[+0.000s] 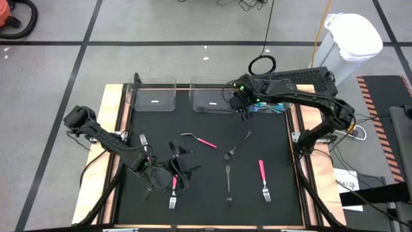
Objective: Sort silverware by color (type)
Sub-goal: Adjust the middle transparent bin, then put the black fork into the middle transparent bin
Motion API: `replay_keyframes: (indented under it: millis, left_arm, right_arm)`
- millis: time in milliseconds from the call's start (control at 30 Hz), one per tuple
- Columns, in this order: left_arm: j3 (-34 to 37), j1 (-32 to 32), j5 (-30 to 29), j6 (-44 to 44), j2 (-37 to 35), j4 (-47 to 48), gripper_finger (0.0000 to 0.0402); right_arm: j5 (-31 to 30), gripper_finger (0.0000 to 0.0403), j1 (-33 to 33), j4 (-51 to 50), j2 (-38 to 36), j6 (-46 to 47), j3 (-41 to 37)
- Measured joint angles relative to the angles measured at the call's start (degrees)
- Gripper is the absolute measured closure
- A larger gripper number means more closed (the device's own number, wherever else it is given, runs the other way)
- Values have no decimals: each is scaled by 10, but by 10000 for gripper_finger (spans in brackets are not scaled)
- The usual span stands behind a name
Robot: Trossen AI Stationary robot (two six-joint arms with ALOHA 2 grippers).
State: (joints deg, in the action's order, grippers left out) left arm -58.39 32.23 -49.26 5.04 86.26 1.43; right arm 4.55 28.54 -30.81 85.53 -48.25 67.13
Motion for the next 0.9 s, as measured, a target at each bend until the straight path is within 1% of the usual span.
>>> replay_keyframes:
  millis: [200, 333, 400, 567, 833, 900]
  left_arm:
    - [0, 0, 0, -9, 0, -1, 118]
    - [0, 0, 0, -9, 0, -3, 118]
    - [0, 0, 0, -9, 0, -7, 118]
    - [0, 0, 0, -9, 0, -15, 118]
    - [0, -2, 6, -9, 0, -37, 118]
    - [0, -5, -10, -9, 0, -48, 118]
  right_arm:
    - [10, 286, -58, -39, -62, 118, 0]
    - [80, 286, -101, -82, -93, 209, 0]
    - [89, 286, -133, -84, -103, 258, -2]
    - [37, 287, -230, -48, -122, 321, -39]
    - [-48, 287, -376, 7, -124, 443, -98]
    - [-78, 287, -407, 8, -124, 470, -115]
